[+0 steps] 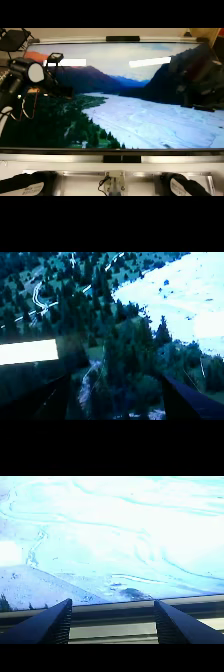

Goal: Fold the shirts.

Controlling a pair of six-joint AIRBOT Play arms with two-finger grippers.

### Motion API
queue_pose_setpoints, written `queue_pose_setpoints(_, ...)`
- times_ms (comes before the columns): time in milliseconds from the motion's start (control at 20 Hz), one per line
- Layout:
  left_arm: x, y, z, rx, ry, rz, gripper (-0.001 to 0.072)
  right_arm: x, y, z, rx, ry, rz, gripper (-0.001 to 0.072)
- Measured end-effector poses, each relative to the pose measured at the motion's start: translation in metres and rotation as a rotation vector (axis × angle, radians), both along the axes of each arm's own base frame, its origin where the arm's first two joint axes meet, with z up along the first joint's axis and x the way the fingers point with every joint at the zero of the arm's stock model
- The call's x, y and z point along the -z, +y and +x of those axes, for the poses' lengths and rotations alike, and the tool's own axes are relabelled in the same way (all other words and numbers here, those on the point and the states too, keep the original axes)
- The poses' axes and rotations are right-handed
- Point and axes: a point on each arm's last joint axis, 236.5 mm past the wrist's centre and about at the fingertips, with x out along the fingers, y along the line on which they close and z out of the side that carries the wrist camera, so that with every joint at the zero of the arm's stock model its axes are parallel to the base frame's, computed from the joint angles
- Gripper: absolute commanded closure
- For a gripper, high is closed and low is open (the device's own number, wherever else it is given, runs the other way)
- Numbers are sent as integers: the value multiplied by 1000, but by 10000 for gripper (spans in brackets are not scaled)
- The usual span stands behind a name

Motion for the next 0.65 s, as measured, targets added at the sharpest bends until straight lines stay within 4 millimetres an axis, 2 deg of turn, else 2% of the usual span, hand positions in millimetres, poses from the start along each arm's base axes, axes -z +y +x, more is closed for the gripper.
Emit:
queue_pose_setpoints(200,7,0,4,-10,0,2,-13,12,16,5,-86,32,-18,73)
queue_pose_setpoints(650,15,0,7,-13,10,7,-13,17,21,7,-121,41,-27,73)
